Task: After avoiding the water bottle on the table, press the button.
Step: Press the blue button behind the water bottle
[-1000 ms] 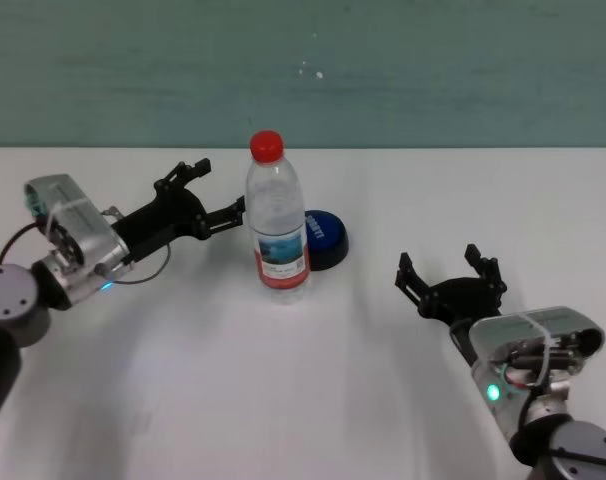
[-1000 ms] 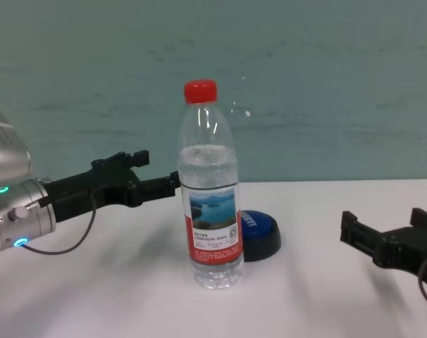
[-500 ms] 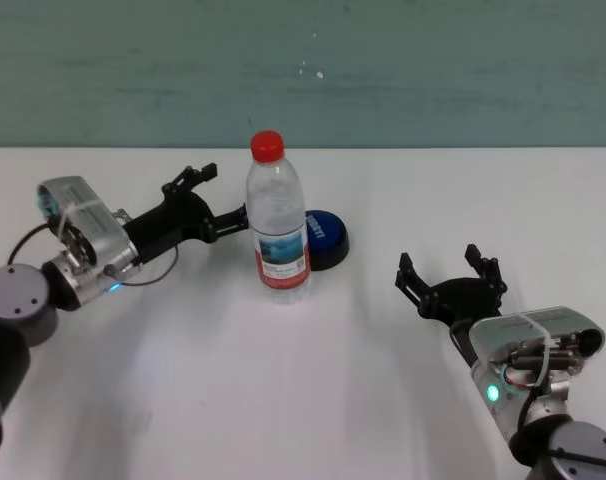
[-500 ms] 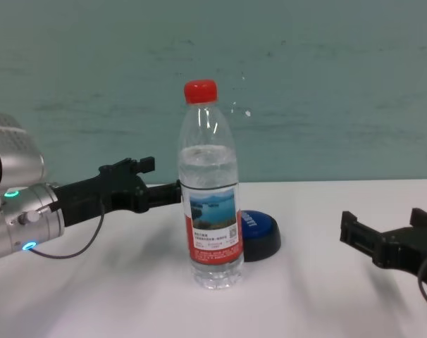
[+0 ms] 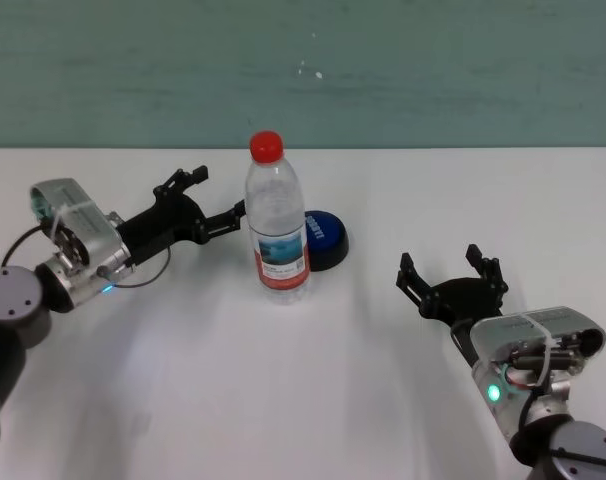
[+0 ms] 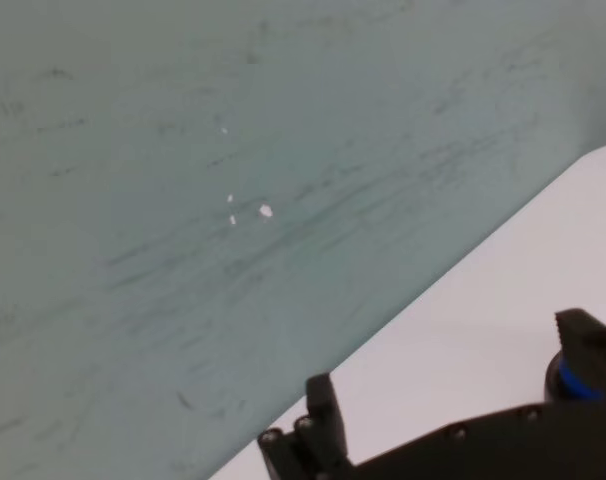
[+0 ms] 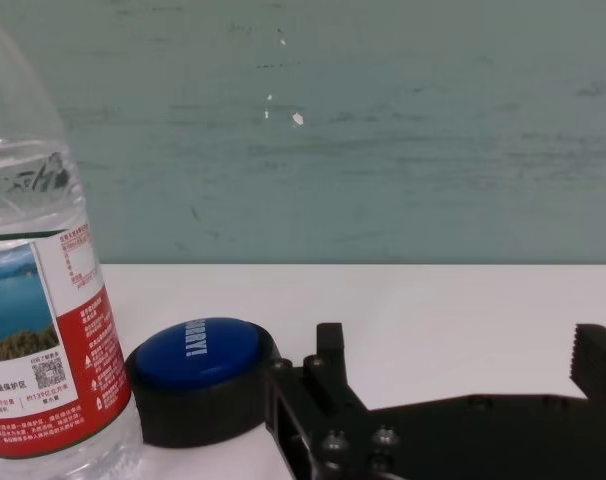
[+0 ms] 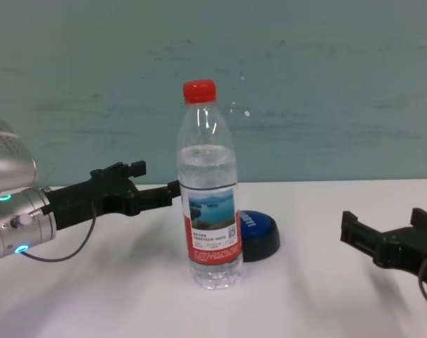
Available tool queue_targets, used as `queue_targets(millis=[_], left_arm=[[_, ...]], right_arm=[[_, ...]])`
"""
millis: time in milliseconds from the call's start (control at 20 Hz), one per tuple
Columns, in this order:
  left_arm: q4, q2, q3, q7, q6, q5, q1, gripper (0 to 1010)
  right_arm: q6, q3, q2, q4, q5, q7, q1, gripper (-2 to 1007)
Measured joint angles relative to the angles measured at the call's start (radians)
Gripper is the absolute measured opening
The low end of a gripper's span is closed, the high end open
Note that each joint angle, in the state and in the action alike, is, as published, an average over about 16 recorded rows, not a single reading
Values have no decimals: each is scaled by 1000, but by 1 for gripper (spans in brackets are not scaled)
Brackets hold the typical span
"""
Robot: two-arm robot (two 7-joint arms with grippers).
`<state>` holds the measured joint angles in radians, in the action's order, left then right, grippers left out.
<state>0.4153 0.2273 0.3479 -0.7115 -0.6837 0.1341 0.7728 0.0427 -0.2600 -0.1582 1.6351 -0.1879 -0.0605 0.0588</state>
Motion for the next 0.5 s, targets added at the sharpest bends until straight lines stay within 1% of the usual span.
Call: queue_targets(millis=[200, 300, 400, 500], left_arm=[[-26, -4, -3, -9, -10, -1, 12, 1000], [-28, -4, -5, -6, -6, -3, 13, 1000], [-8, 1, -7, 7, 9, -7, 2, 1000], [31, 10, -10, 29, 34, -11, -21, 1000]], right_arm=[[0, 0, 0, 0, 0, 0, 0, 1004], [0, 0, 0, 0, 0, 0, 0, 1004], [0, 0, 0, 0, 0, 0, 0, 1004], [0, 0, 0, 0, 0, 0, 0, 1004]])
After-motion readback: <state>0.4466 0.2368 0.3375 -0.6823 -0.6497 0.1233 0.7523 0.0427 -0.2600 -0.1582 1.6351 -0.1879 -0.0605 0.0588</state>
